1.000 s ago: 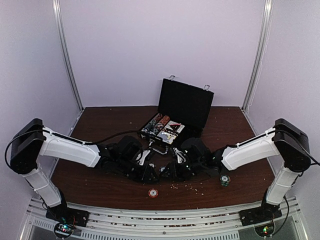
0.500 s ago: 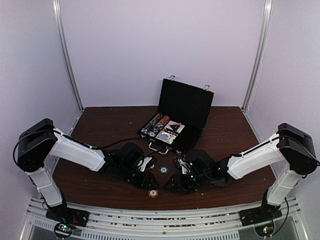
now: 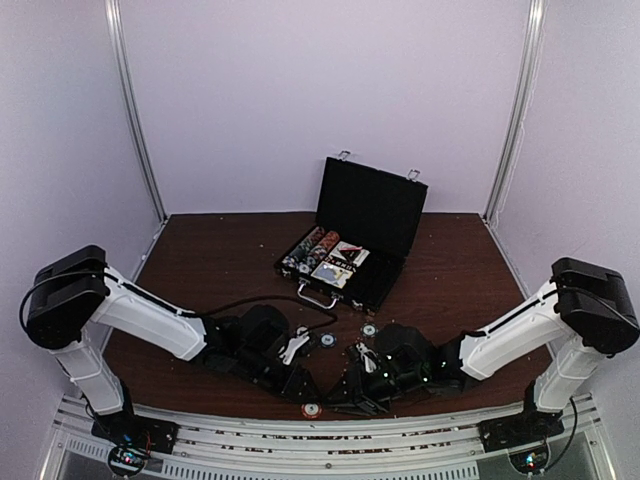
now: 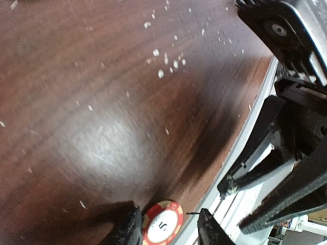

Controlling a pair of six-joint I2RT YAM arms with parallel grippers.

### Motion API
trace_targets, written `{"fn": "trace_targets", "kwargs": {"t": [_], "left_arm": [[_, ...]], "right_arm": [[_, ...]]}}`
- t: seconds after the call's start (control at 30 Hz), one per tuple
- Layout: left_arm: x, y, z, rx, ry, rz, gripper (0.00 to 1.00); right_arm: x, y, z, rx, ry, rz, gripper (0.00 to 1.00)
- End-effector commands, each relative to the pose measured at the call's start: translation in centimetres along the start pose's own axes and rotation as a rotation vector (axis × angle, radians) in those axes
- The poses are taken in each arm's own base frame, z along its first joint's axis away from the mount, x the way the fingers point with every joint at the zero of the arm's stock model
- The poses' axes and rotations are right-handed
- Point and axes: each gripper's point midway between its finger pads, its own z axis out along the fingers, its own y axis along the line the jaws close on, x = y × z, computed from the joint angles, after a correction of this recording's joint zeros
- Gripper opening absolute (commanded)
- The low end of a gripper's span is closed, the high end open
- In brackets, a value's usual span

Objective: Pack up texas hold em set
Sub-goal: Pick up the poker chip from the center of the board.

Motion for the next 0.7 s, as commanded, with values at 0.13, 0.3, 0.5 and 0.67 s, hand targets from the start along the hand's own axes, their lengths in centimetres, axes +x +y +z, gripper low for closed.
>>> {"fn": "trace_targets", "kwargs": {"t": [0.13,0.3,0.5,0.67], "left_arm": [[2.0,-0.1,-0.3,-0.006,0.042,-0.041,0.39],[2.3,-0.4,-0.3,-0.002,0.043,-0.034,0.39],[1.6,-0.5,-0.5,-0.015,0.012,-0.01,0.39],[0.3,-0.9,-0.2,-0.02,-0.017,0.005,0.37]], "right_arm": [[2.4,1.9,0.5,-0.104,0.017,0.113,0.34],[3.4,0.9,1.2,-0.075,0.016,0.175,0.32],[3.1,-1.3,1.0,-0.007,-0.033,0.219,0.32],[2.5,-2.1,1.2,0.008,-0.071,0.234,0.32]]}}
